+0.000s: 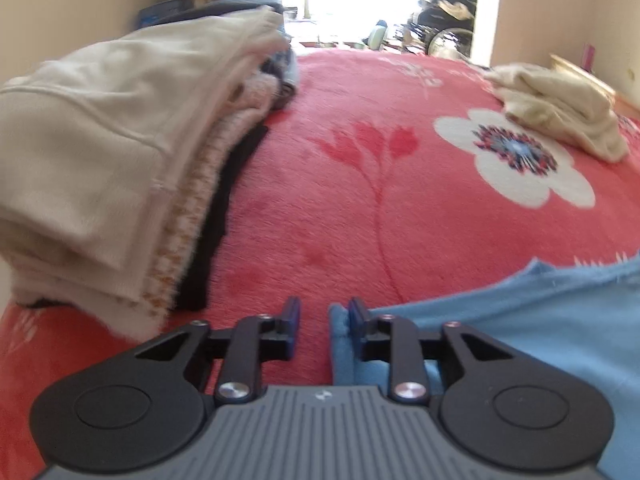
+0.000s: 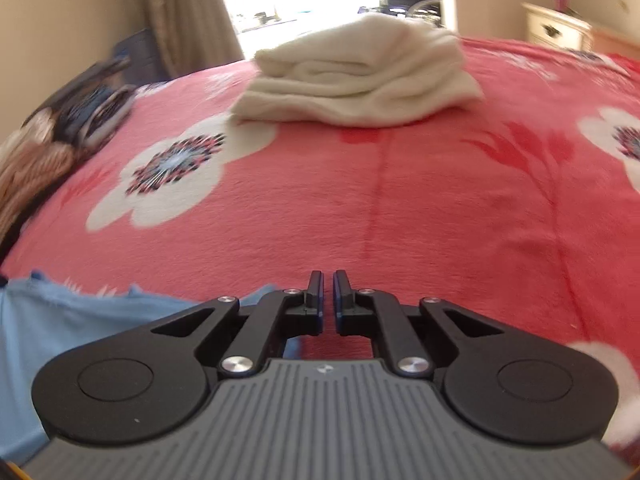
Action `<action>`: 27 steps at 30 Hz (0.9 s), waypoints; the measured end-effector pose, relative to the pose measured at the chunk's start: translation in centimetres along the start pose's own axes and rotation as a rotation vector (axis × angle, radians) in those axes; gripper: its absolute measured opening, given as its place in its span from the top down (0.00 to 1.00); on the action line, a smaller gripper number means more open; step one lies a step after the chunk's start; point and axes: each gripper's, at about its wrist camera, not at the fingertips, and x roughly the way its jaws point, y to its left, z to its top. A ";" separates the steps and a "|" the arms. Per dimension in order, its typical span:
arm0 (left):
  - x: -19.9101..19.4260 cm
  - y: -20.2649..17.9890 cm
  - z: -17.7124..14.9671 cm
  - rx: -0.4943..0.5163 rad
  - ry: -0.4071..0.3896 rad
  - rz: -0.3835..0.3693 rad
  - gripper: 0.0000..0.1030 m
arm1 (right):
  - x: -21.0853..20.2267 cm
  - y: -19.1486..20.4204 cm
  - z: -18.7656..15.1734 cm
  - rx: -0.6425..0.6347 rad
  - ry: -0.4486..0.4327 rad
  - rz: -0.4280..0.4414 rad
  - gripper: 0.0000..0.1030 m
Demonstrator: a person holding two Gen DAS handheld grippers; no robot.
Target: Fold clothes
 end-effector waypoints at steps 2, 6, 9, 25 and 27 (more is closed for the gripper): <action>-1.5 0.8 0.5 -0.030 -0.015 0.026 0.70 | -1.6 -0.1 0.6 0.007 -0.018 -0.017 0.94; -5.7 2.0 0.6 -0.079 0.015 -0.075 0.68 | -6.1 1.4 1.8 -0.061 -0.007 0.024 0.94; -7.9 1.2 -1.0 -0.046 0.127 -0.209 0.67 | -8.7 3.9 1.1 -0.178 0.110 0.162 0.93; -10.9 0.1 -7.2 -0.001 0.362 -0.165 0.63 | -15.8 0.6 -9.5 -0.142 0.458 -0.134 0.93; -11.9 1.2 -7.5 -0.080 0.387 -0.191 0.56 | -17.9 -1.0 -9.9 0.010 0.438 -0.115 0.93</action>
